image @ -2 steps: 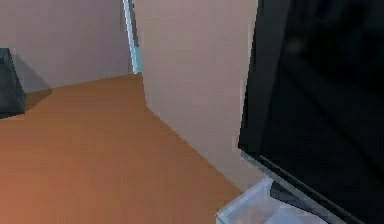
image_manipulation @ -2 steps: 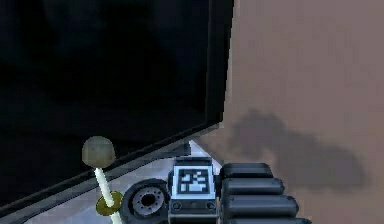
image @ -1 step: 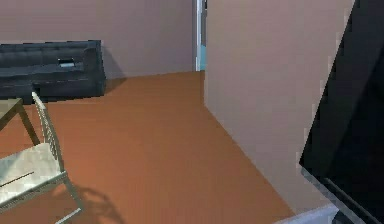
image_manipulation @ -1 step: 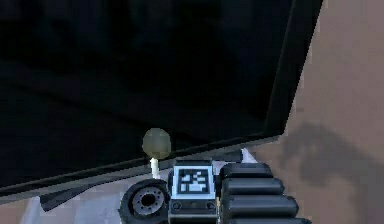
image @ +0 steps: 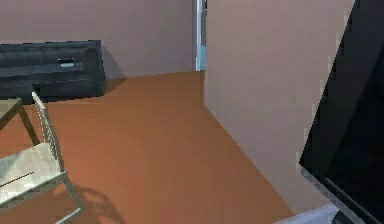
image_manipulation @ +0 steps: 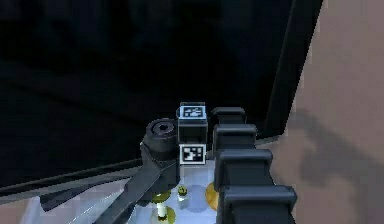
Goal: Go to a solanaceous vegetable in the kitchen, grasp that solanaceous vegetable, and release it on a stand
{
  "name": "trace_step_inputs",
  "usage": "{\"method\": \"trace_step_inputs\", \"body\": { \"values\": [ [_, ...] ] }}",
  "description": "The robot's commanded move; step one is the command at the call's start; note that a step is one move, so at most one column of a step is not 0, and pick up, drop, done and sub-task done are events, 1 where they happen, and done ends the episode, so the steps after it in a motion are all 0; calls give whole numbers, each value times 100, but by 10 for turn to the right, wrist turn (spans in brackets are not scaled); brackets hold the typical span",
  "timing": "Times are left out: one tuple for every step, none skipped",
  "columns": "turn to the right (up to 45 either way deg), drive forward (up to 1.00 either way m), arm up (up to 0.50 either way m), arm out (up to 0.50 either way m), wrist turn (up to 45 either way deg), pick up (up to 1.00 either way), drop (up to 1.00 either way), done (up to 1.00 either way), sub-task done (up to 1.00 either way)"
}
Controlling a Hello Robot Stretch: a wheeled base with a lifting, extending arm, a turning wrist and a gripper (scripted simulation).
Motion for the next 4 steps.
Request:
{"method": "trace_step_inputs", "body": {
  "values": [
    [0,0,0,0,450,0,0,0,0],
    [0,0,0,0,450,0,0,0,0],
    [0,0,0,0,210,0,0,0,0],
    [0,0,0,0,0,100,0,0,0]
  ]
}}
